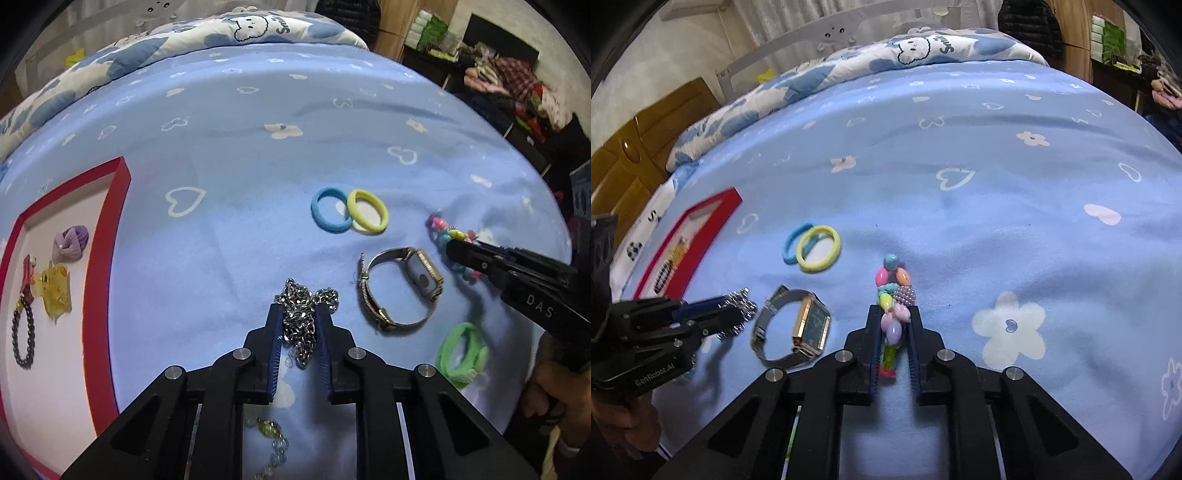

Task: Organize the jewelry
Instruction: 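Carry the silver chain and beaded hair tie over the red tray with both tools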

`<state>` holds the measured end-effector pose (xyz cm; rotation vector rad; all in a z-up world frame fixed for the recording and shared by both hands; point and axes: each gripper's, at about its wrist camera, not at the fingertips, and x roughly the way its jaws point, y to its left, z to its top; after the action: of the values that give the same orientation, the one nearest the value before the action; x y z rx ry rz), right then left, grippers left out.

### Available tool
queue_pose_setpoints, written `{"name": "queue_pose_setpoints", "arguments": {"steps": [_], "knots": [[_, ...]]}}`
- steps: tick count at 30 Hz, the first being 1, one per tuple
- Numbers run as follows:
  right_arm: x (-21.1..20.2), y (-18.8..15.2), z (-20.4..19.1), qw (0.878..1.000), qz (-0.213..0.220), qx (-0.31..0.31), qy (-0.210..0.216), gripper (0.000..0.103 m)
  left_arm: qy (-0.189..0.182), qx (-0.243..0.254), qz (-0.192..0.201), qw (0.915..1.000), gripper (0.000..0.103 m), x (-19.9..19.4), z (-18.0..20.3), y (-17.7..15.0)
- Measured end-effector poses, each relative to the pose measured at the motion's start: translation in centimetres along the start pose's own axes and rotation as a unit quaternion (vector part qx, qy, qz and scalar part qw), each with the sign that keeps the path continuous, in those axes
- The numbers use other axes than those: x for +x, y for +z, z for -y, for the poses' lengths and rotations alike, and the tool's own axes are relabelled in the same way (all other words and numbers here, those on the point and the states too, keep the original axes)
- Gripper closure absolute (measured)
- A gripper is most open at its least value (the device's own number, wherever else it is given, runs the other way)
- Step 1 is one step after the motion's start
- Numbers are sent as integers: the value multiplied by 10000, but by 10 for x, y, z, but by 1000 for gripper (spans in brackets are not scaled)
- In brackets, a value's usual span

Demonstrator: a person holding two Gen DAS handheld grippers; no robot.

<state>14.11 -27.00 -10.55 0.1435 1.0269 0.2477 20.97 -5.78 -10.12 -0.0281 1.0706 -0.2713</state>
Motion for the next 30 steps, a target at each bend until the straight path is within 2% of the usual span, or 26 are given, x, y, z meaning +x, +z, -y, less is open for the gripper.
{"name": "queue_pose_setpoints", "arguments": {"steps": [6,16,22,30], "knots": [[-22,9,-7,9994,269,52,223,91,-173,-270,363,9988,88,-32,-15,-5],[-51,26,-43,9955,609,-103,724,91,-234,-564,981,9933,88,-98,-37,-24],[-56,29,-70,9923,654,-250,1025,91,-213,-838,1296,9878,88,-134,-59,-44],[-48,28,-105,9873,480,-415,1457,91,-52,-1111,1410,9837,88,-155,-85,-63]]}}
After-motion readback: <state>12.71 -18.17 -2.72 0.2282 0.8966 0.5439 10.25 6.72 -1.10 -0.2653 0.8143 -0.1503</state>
